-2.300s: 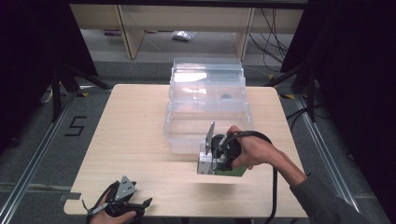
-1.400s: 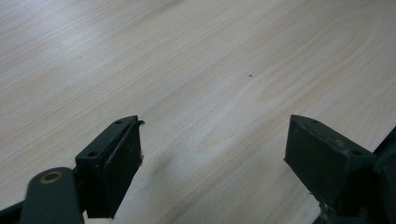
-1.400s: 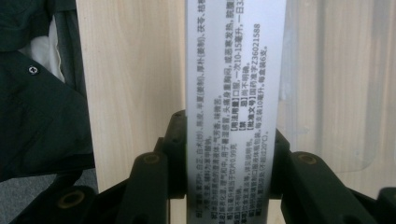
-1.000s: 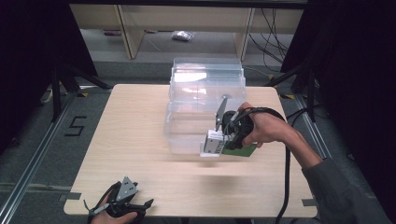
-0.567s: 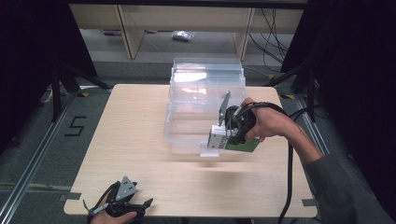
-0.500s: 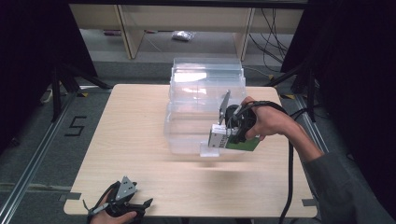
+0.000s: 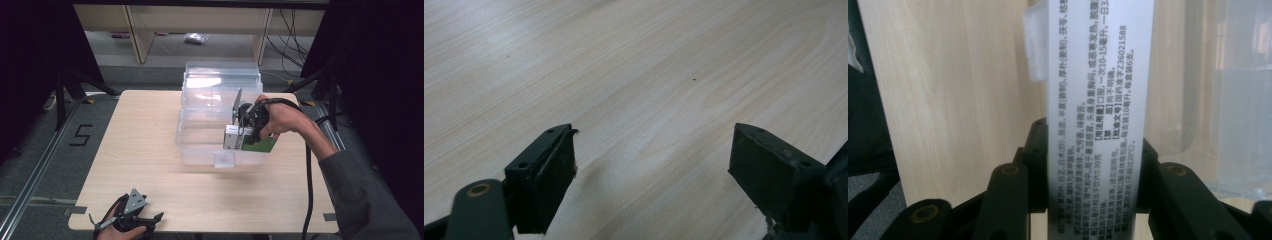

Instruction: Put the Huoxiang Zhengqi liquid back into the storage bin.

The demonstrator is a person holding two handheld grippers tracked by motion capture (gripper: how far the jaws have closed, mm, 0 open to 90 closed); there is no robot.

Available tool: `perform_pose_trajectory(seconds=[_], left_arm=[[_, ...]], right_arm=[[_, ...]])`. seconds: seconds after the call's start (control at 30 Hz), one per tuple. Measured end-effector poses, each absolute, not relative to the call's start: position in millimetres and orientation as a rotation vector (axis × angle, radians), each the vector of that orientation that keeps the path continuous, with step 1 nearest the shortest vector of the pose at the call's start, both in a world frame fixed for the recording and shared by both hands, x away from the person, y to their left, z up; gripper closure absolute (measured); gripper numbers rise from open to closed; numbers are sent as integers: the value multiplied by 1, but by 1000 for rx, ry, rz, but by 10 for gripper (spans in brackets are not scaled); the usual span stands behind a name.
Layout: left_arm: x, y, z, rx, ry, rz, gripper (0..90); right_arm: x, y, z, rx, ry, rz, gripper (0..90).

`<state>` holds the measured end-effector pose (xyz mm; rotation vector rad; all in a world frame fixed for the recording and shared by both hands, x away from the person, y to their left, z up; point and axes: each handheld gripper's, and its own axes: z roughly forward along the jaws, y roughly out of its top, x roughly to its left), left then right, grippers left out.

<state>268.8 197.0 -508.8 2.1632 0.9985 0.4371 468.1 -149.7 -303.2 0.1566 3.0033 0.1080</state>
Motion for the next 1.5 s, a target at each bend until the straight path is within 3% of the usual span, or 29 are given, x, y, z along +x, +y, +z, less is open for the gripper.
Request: perform_pose_trajectory(seconds=[1.5], left_arm=[[268, 195, -509, 2138, 1003, 436, 181]], right_arm=[[520, -153, -346, 191, 3045, 47, 645]])
